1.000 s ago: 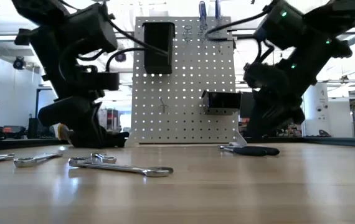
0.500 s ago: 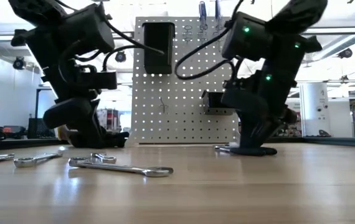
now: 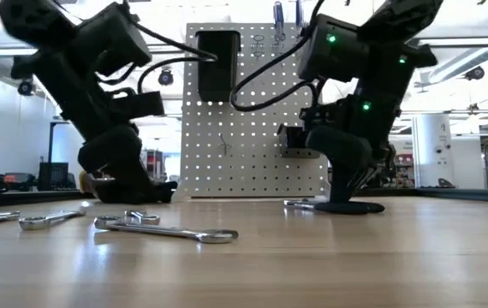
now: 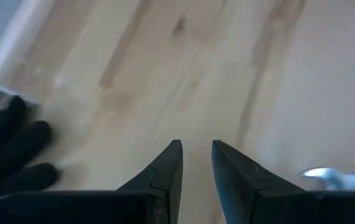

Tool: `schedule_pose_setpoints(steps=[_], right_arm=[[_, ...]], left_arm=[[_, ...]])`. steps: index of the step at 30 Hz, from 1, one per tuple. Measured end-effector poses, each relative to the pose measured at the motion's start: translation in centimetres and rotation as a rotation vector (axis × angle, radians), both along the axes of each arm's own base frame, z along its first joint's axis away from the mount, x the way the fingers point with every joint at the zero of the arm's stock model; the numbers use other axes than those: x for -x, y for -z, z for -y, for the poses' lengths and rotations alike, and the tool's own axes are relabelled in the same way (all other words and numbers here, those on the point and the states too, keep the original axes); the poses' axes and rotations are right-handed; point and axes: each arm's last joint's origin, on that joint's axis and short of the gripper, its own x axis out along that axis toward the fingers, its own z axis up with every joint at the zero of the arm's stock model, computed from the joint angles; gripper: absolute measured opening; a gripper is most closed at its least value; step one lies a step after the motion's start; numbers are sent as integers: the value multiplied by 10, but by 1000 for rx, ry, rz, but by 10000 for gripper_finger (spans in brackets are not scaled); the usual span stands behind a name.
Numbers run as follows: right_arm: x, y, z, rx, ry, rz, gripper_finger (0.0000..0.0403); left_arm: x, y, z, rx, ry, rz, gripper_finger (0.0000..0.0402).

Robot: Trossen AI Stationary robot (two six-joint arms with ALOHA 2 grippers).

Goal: Hang tools onto peg board
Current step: Hang the black pliers on the peg board

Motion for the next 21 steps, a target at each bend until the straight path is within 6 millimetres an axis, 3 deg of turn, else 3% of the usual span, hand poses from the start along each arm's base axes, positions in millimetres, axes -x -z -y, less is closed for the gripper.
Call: schedule_pose_setpoints(steps=[10, 15, 21], right_arm=[[2, -40, -23, 285, -65, 203, 6], [0, -46, -29, 343, -106, 246, 5], [-11, -57, -40, 437, -165, 376, 4]], left_arm=[[8, -9, -4, 138, -11, 654, 77], [14, -15, -10, 145, -22, 821, 77], [3, -31, -11, 132, -9, 988, 77]])
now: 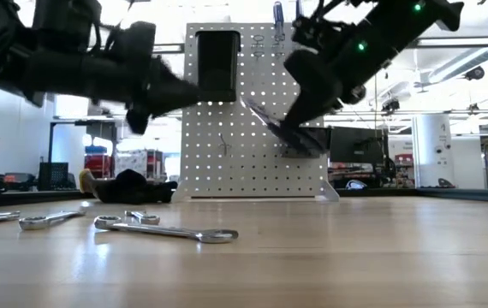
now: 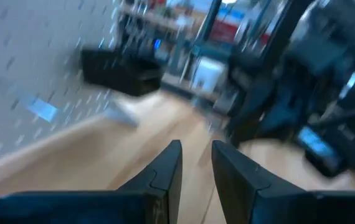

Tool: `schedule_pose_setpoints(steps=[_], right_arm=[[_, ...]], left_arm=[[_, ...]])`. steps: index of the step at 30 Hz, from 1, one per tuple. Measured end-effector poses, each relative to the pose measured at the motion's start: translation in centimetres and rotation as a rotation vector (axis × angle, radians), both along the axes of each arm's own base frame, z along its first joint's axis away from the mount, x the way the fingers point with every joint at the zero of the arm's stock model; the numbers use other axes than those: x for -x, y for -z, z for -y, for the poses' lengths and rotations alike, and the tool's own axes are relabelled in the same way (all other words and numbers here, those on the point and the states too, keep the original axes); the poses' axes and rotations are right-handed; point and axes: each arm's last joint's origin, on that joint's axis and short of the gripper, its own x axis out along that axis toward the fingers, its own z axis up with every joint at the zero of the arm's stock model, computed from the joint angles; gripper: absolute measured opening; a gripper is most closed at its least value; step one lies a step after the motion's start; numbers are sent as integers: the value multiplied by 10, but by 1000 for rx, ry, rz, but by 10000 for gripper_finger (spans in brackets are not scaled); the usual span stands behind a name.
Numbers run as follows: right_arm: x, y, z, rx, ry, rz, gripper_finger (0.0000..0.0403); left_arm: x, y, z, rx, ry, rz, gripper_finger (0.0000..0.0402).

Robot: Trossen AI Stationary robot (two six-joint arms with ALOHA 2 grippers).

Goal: Hang tools onto peg board
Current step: Hang the black pliers on the peg board

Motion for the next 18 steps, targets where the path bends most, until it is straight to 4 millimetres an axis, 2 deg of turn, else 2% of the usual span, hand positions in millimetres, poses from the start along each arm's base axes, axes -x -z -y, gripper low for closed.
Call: schedule_pose_setpoints(steps=[6, 10, 13, 18], right_arm=[[-3, -4, -4, 123, 26, 41, 2], [-3, -4, -3, 142, 32, 33, 2], [-3, -5, -3, 154, 37, 36, 2], [-4, -9, -8, 203, 31, 56, 2]], left_arm=[[-20, -20, 2, -10, 4, 80, 77], [-33, -29, 3, -8, 12, 100, 83], [-43, -34, 0, -8, 38, 97, 104], [-57, -36, -10, 13, -2, 39, 163]])
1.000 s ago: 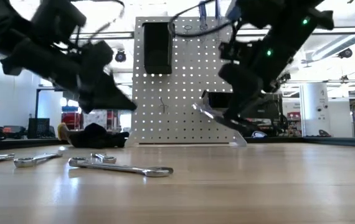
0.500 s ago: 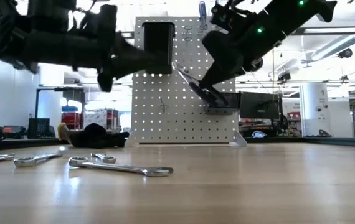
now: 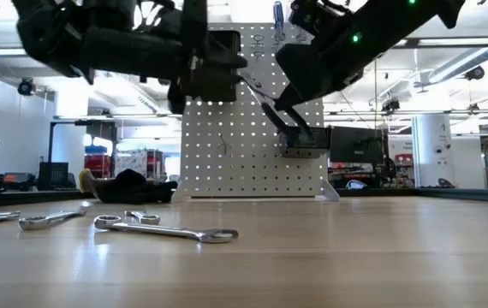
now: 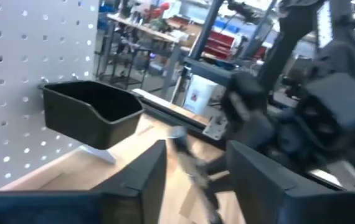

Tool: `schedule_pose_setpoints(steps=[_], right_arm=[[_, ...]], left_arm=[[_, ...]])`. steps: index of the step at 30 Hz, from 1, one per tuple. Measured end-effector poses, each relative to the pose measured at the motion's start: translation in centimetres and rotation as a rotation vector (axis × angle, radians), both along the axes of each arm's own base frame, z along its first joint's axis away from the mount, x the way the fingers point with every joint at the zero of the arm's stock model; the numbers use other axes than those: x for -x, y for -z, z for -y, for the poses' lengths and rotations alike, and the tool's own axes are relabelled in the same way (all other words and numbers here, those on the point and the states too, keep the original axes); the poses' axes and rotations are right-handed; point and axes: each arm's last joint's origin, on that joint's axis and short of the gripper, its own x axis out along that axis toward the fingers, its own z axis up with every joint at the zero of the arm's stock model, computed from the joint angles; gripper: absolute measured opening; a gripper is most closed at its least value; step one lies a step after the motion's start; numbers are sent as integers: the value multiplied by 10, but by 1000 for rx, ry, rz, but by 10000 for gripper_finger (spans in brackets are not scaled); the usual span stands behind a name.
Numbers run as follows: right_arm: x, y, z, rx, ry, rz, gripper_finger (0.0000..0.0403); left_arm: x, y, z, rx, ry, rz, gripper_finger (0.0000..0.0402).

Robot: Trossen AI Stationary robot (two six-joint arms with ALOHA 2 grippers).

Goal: Hang tools onto peg board
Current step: Hang the black pliers on the peg board

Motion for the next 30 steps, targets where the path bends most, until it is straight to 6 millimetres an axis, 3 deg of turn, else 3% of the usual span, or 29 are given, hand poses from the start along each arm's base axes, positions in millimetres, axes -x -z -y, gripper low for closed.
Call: schedule_pose_setpoints(steps=[6, 10, 14, 23, 30], right_arm=[[-1, -10, -7, 52, -45, 19, 2], [1, -15, -7, 80, -37, 16, 2], [4, -20, -8, 89, -27, 33, 2], [11, -32, -12, 109, -22, 58, 0], [17, -26, -15, 71, -20, 43, 7]], left_arm=[[-11, -13, -3, -49, 44, -10, 219], [-20, -28, -1, -100, 87, 1, 219], [-26, -34, -2, -123, 85, -33, 182], [-29, -37, -1, -123, 94, -40, 47], [-26, -40, -1, -150, 90, -46, 16]])
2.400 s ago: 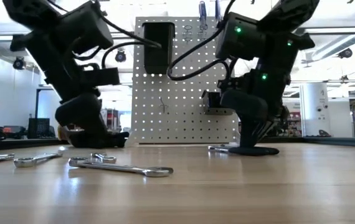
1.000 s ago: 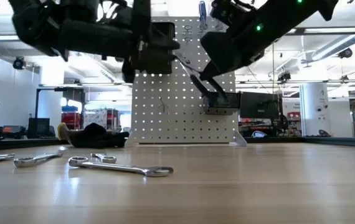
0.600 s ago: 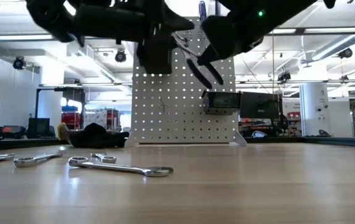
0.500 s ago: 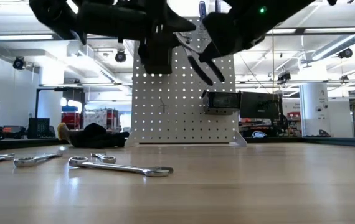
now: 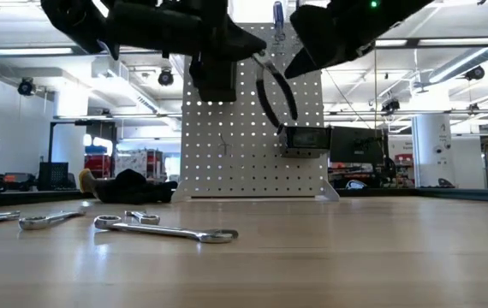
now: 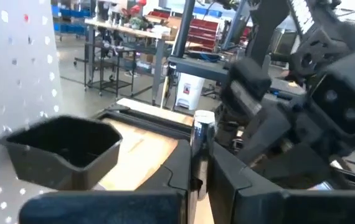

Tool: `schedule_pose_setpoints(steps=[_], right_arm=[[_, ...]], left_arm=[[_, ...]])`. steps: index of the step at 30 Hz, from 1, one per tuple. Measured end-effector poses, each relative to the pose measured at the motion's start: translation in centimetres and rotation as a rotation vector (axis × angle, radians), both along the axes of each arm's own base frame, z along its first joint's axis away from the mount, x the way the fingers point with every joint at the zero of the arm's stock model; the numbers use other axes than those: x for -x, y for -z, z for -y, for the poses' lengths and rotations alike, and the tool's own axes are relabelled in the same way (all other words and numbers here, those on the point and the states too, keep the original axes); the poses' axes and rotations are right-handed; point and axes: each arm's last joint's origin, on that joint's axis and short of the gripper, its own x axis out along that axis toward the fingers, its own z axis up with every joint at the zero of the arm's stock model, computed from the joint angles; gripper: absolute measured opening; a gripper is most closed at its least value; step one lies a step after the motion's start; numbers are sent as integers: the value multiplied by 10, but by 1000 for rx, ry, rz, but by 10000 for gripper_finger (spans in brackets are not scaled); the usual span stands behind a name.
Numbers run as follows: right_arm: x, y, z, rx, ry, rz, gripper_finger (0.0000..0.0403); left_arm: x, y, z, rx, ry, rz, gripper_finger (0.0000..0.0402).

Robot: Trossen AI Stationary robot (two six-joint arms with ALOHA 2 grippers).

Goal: Hang tools onto peg board
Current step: Hang the black pliers on the peg board

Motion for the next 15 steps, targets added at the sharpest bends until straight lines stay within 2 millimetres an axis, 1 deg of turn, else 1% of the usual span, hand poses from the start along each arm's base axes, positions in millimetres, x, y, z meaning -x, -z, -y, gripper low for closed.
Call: schedule_pose_setpoints(steps=[3, 6, 9, 12, 15], right_arm=[[1, 0, -4, -6, -9, 10, 6], [2, -2, -4, -10, -13, 13, 4], [4, -6, -4, -31, -6, 39, 3], [12, -14, -5, -62, -8, 60, 2], [27, -24, -6, -130, 5, 94, 0]], left_arm=[[3, -10, 2, -18, 30, 21, 16], [4, -14, 2, -21, 45, 27, 16], [8, -22, 2, -23, 43, 39, 16], [14, -35, 2, -31, 39, 23, 16], [20, -52, 1, -61, 21, -42, 16]])
